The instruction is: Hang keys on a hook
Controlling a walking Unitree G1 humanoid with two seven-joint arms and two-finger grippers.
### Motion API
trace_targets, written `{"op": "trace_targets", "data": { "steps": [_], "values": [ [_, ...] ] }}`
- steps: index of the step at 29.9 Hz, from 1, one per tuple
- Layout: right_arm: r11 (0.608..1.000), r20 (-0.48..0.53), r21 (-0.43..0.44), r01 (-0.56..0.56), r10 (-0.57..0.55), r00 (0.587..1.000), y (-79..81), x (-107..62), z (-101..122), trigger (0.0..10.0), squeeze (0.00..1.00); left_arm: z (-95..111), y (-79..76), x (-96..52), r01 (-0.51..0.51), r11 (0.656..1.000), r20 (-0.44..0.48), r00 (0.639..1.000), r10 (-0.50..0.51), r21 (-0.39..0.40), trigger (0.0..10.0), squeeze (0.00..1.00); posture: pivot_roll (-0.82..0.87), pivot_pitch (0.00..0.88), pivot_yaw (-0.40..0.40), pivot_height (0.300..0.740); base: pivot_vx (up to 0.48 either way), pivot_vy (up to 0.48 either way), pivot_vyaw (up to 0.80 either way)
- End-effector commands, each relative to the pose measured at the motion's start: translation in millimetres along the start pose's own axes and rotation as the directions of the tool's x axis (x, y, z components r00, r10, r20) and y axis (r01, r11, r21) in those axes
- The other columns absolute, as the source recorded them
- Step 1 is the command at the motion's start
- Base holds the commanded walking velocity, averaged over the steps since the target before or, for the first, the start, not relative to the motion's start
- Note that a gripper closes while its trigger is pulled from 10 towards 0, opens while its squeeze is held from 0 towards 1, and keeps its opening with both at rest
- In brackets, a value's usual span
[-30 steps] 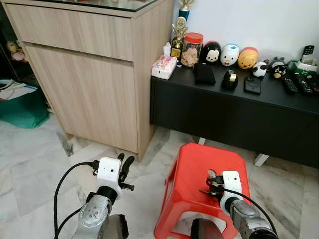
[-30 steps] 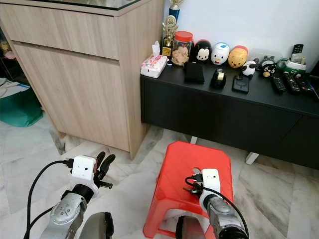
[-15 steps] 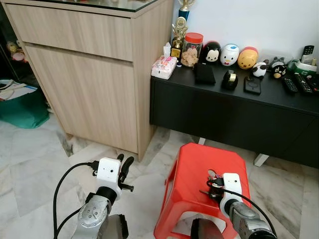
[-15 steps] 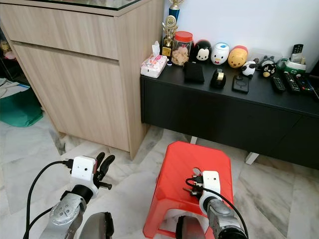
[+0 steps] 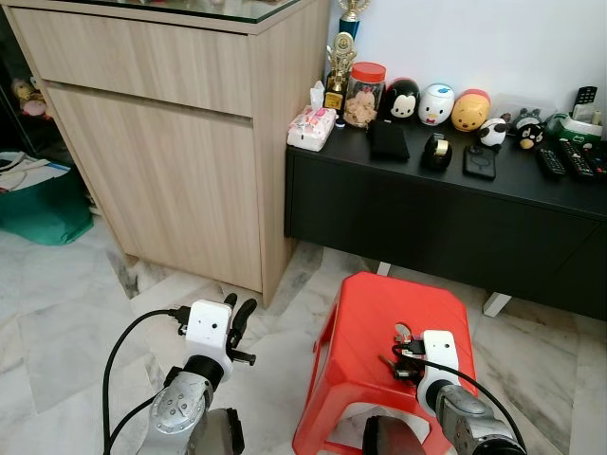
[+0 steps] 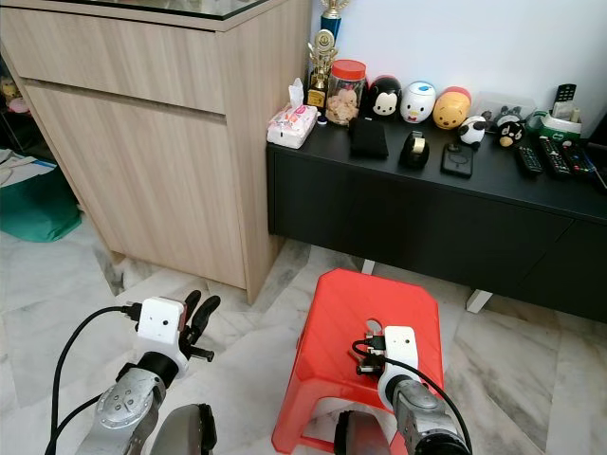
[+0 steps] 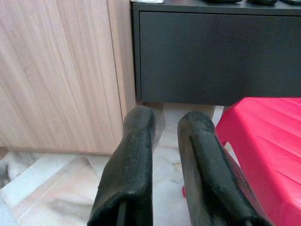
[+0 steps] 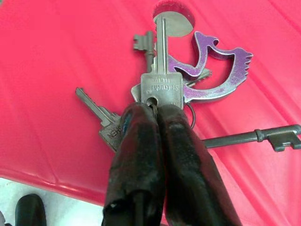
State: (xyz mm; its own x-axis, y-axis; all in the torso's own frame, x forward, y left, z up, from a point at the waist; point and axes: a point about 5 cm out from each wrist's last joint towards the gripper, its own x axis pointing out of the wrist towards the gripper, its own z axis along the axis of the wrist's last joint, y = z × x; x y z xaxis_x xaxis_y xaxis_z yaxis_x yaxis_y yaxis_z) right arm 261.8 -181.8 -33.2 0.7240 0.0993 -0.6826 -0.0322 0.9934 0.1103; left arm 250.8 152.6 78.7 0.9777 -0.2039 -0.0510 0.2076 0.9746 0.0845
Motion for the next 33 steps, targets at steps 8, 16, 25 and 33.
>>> {"op": "trace_targets", "data": {
  "steps": [8,16,25,33],
  "values": [
    [1.0,-0.024,0.01,0.002,-0.002,1.0,-0.8,-0.2,-4.6,0.0,0.0,1.2,-3.0,1.0,0.014,1.0,-0.006,1.0,-0.014,0.009,10.0,0.0,0.0,0.0,-0.075,0.591,0.0,0.0,0.0],
    [0.998,0.241,0.051,-0.025,0.012,0.97,4.1,-0.4,39.8,0.0,0.0,0.8,-1.2,2.2,0.006,1.0,-0.007,1.0,-0.006,0.016,10.0,0.0,0.0,0.0,-0.077,0.591,0.0,0.0,0.0],
    [0.998,0.467,0.038,-0.04,0.018,0.884,3.0,-10.3,80.4,0.0,0.0,0.5,-1.7,4.4,0.002,1.0,-0.005,1.0,-0.002,0.016,10.0,0.0,0.0,0.0,-0.082,0.591,0.0,0.0,0.0],
    [0.998,0.655,0.052,0.028,-0.055,0.753,-10.1,-34.4,105.0,0.0,0.0,0.6,-0.5,5.9,-0.016,1.0,0.004,1.0,0.016,0.017,10.0,0.0,0.0,0.0,-0.089,0.591,0.0,0.0,0.0]
  ]
}}
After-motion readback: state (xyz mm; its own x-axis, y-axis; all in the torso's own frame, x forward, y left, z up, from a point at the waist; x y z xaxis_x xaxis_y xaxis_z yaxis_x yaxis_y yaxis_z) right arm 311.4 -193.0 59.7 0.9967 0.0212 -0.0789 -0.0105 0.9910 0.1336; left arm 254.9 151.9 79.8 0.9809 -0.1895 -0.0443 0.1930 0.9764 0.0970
